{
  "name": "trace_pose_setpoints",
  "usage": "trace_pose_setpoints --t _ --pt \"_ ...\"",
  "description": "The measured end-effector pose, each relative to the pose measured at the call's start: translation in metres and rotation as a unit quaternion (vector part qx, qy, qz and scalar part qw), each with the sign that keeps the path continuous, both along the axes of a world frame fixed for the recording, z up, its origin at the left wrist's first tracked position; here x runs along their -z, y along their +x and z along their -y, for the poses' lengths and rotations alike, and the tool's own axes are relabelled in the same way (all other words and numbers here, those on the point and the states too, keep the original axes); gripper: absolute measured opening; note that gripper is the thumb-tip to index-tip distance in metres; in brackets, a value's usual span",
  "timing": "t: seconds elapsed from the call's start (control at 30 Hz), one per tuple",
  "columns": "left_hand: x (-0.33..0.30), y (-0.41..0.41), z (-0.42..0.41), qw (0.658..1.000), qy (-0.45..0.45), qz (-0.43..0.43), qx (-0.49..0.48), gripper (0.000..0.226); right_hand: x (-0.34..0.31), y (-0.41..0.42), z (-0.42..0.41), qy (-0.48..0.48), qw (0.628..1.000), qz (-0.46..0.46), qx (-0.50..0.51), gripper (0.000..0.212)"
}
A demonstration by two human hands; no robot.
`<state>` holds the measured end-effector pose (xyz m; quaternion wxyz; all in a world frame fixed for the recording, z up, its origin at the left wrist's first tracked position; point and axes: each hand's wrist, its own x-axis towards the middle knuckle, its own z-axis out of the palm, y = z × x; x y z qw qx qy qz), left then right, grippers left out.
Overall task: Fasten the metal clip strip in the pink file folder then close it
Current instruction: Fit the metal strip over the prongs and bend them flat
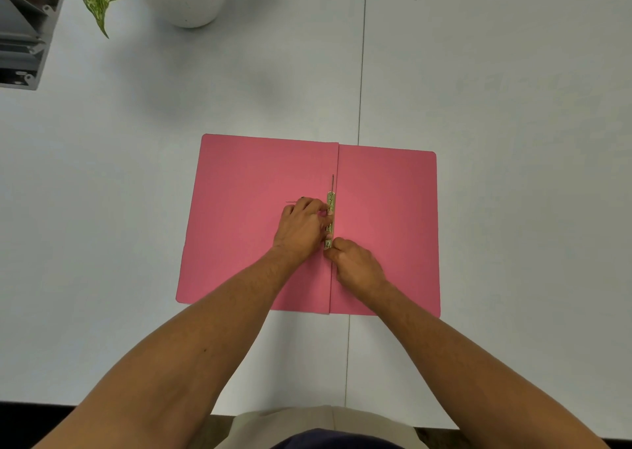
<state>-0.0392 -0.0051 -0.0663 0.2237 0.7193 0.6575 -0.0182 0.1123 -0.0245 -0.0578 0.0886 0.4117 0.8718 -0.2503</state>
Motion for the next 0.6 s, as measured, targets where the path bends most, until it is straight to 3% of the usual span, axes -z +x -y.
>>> trace_pose_setpoints --t 0.3,0.6 --pt "-0.002 -0.001 0.000 1.000 0.003 0.003 0.003 0.036 -0.005 0.005 -0.003 0.048 0.997 0.002 -0.063 0.029" --pt "0.000 0.000 0.001 1.000 0.012 0.017 -0.013 0.036 -0.013 -0.003 0.017 0.066 0.994 -0.022 0.086 0.045"
